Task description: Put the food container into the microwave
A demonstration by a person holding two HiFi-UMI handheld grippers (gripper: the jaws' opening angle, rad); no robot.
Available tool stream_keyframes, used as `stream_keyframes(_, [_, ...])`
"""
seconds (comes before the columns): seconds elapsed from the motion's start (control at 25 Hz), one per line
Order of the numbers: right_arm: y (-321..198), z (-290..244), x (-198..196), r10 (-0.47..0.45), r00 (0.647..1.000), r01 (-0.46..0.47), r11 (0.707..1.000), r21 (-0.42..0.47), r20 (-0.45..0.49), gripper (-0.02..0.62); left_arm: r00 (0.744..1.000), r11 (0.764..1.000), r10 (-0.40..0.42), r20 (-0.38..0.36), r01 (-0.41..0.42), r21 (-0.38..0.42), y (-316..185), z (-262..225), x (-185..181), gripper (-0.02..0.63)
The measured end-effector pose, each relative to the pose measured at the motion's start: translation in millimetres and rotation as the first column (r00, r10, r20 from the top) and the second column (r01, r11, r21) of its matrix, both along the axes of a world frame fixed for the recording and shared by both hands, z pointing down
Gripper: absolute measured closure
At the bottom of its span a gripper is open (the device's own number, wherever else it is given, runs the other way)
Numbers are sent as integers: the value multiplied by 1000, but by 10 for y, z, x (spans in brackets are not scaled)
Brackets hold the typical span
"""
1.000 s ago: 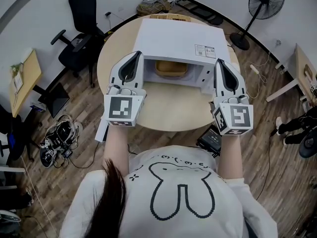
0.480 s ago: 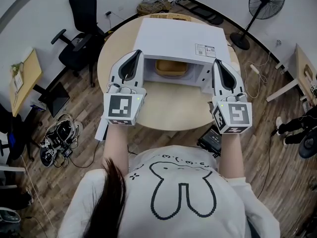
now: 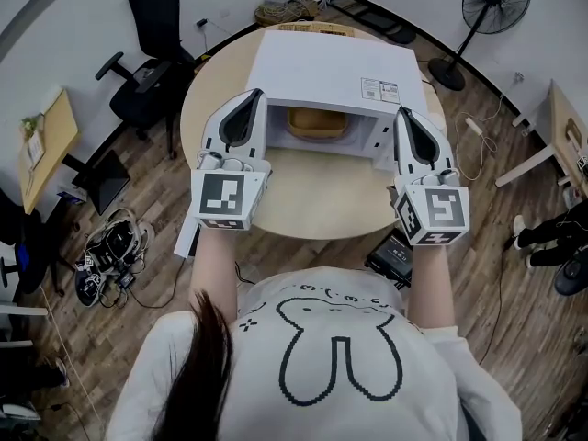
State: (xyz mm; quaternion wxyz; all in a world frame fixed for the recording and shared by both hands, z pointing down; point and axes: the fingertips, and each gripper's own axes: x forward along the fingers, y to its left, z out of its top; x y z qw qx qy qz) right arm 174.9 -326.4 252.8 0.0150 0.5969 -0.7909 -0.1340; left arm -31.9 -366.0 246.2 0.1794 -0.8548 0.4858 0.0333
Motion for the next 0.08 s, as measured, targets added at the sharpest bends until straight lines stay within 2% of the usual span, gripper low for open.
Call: stream_keyframes(0.08, [3, 5, 4, -4, 1000, 4, 1000, -2, 0, 566, 1000, 1000, -1, 3, 1, -2, 6, 5, 10, 597])
